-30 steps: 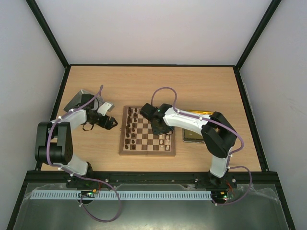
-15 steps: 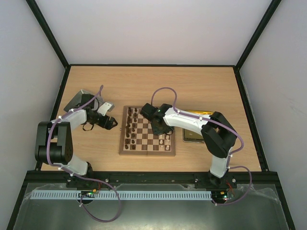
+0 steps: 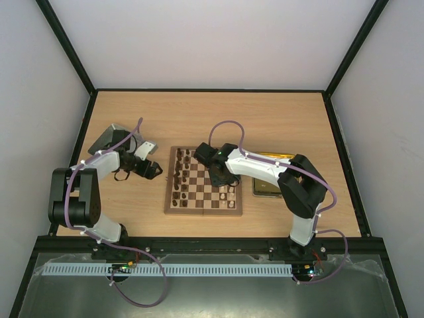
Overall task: Set up the chess pieces on the board
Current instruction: Adjust the chess piece on the chessboard.
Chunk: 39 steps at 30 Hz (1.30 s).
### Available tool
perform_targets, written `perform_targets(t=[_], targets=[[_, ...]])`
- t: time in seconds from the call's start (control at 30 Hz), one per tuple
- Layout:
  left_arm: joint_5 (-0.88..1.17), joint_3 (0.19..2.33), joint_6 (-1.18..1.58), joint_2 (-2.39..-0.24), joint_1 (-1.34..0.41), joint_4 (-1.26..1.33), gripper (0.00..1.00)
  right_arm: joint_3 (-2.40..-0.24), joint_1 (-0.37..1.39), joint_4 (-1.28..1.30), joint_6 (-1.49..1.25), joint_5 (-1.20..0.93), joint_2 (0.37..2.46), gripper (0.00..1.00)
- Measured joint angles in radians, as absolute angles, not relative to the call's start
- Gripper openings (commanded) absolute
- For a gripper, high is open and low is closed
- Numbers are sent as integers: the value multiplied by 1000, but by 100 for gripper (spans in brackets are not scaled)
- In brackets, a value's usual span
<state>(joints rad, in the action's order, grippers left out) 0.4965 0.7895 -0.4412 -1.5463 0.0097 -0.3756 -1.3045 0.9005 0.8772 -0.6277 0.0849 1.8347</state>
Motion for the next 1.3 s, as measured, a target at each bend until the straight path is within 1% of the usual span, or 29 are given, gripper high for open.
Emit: perform_targets(t=[0.2,0.4,1.3], targets=[[496,789,-441,-1547,10,-376,84,-1304,900,877,-627,84,1835,8],[496,789,-441,-1547,10,-376,84,-1304,899,877,-624,83,1835,2],[492,789,-441,-1559,10,-374,84,-1315,897,876,-625,76,1835,2]])
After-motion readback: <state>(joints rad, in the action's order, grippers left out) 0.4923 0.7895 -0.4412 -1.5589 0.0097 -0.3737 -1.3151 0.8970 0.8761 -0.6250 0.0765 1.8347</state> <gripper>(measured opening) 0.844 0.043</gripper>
